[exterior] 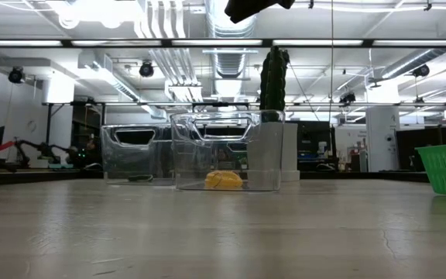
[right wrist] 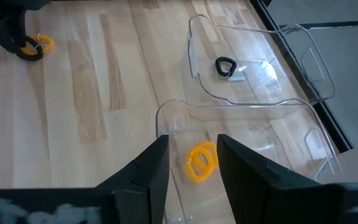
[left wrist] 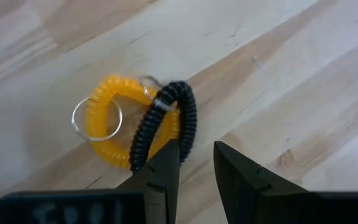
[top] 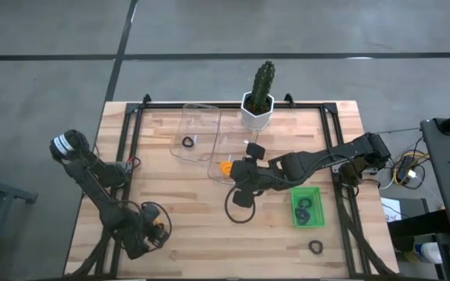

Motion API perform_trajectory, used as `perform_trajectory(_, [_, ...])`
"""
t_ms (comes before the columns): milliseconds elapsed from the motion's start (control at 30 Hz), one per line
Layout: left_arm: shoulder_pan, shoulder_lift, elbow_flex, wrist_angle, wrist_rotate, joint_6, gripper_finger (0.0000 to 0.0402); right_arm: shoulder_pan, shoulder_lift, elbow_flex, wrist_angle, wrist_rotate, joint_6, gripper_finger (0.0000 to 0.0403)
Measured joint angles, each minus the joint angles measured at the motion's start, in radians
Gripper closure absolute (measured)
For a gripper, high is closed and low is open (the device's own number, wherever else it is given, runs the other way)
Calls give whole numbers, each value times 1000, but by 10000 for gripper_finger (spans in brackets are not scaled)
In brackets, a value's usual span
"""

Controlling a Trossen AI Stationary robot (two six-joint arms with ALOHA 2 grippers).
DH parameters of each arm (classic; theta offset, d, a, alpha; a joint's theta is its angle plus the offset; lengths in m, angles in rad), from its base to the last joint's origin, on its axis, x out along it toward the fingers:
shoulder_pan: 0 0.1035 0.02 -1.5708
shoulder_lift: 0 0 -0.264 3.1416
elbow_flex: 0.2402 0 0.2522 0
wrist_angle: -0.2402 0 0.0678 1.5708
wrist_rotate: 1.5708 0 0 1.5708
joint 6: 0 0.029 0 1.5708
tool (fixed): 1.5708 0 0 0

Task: Sort spring keychains
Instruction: Put the left black spring keychain into the left transparent bin

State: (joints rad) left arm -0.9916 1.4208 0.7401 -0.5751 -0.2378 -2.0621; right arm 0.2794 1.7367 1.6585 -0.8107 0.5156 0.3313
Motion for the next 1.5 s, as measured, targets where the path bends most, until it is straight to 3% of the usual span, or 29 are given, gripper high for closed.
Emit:
perform_trajectory(167, [2,0,-10,6,-43,10,309,0,0,0,0,0,-1,273])
perform_trajectory(1500, [18,1,-77,102,-48,22,309,0,0,0,0,1,-2,271])
